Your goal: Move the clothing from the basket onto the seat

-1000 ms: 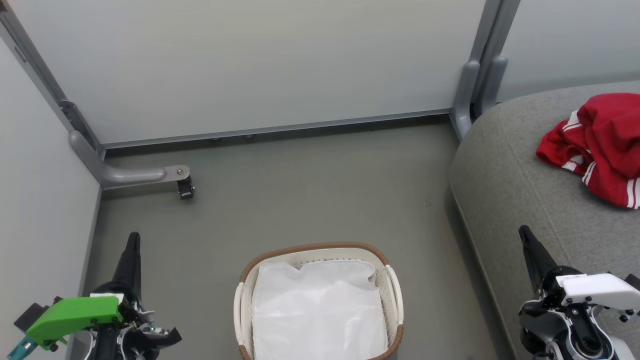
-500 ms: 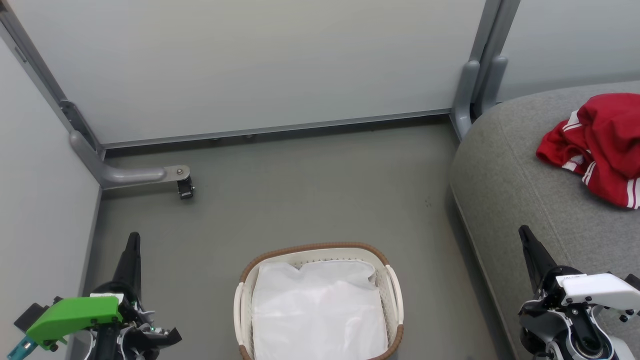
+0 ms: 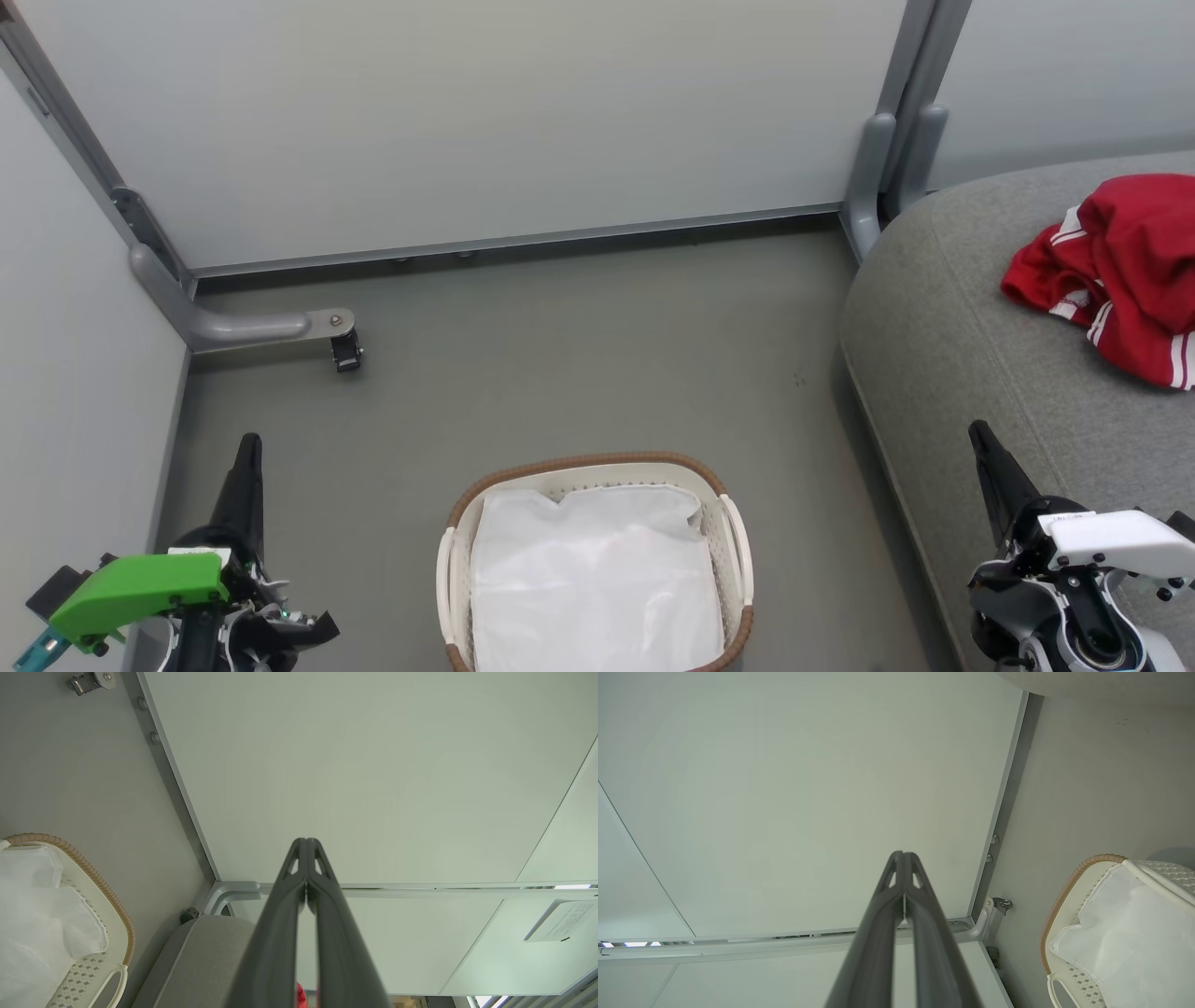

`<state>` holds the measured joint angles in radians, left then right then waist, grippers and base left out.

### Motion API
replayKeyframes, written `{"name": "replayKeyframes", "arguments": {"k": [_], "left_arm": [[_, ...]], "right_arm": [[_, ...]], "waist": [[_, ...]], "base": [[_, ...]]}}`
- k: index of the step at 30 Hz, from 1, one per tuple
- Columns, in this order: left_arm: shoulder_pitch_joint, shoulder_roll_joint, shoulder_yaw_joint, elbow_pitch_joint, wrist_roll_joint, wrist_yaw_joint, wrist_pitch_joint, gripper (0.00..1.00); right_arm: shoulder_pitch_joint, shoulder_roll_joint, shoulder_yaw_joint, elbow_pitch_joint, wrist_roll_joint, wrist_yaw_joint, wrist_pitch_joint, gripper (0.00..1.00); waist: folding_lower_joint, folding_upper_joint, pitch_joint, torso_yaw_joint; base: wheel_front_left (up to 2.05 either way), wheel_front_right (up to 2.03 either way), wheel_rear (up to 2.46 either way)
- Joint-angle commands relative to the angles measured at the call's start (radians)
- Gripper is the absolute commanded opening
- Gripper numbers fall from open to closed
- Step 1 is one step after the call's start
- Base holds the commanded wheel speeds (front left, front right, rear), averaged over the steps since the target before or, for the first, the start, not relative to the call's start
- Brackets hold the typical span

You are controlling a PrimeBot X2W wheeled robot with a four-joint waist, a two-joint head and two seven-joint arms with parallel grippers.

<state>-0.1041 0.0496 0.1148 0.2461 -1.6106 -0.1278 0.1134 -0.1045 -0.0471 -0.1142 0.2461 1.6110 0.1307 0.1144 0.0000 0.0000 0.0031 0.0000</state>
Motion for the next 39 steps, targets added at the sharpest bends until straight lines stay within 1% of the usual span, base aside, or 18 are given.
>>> {"name": "replayKeyframes", "arguments": {"k": [1,39], "left_arm": [[-0.01,0.001,0.002,-0.002,-0.004,-0.007,0.005,0.0],[-0.01,0.001,0.002,-0.002,-0.004,-0.007,0.005,0.0]], "right_arm": [[-0.007,-0.006,-0.002,-0.004,0.004,0.0,0.003,0.0],[-0.007,-0.006,-0.002,-0.004,0.004,0.0,0.003,0.0]], "waist": [[0.0,0.0,0.0,0.0],[0.0,0.0,0.0,0.0]], "base": [[0.0,0.0,0.0],[0.0,0.0,0.0]]}}
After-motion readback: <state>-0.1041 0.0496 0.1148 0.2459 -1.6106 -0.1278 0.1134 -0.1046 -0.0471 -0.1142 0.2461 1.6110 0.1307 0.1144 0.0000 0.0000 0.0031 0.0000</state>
